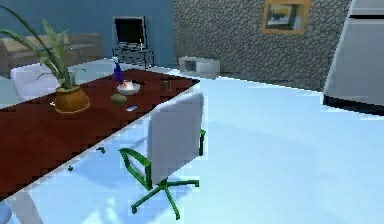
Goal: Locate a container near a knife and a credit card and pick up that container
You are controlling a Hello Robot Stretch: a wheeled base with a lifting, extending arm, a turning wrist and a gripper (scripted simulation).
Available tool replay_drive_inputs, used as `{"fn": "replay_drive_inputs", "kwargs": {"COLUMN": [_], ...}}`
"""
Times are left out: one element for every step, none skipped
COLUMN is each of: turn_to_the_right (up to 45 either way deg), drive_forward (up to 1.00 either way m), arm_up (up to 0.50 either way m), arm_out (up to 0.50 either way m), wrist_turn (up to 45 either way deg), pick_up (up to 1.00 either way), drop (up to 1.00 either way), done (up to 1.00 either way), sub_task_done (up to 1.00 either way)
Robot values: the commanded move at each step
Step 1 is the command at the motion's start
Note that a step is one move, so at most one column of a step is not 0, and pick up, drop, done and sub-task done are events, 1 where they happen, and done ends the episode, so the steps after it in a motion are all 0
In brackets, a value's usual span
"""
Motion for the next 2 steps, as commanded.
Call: {"fn": "replay_drive_inputs", "kwargs": {"turn_to_the_right": [0.0, 45.0], "drive_forward": [0.35, 0.00], "arm_up": [0.00, 0.00], "arm_out": [0.00, 0.00], "wrist_turn": [0.0, 0.0], "pick_up": [0.00, 0.00], "drop": [0.00, 0.00], "done": [0.00, 0.00], "sub_task_done": [0.00, 0.00]}}
